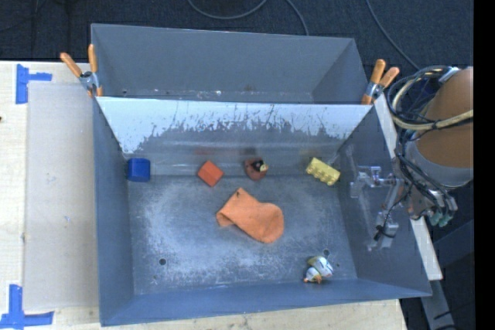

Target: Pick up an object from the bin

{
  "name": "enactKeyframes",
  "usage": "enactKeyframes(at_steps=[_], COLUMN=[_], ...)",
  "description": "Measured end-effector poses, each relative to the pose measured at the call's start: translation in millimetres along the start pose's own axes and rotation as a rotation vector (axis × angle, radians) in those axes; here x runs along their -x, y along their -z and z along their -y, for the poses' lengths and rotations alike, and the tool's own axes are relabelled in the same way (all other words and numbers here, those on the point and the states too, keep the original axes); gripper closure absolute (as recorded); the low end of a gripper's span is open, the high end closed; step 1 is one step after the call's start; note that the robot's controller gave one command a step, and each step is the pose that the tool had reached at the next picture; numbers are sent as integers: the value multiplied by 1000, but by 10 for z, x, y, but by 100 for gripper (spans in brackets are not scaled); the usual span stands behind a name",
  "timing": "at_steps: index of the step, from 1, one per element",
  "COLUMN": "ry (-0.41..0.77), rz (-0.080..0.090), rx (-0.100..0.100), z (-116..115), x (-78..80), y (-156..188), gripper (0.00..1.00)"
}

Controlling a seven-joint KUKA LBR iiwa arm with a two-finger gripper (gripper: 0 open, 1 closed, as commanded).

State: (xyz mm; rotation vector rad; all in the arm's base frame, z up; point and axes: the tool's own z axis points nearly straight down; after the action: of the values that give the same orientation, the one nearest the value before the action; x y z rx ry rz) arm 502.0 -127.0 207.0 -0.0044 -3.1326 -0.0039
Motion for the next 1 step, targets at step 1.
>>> enactKeyframes(at_steps=[1], ry=[4], rz=[7], rx=[-2], z=[-4], x=[16], y=[40], gripper=[0])
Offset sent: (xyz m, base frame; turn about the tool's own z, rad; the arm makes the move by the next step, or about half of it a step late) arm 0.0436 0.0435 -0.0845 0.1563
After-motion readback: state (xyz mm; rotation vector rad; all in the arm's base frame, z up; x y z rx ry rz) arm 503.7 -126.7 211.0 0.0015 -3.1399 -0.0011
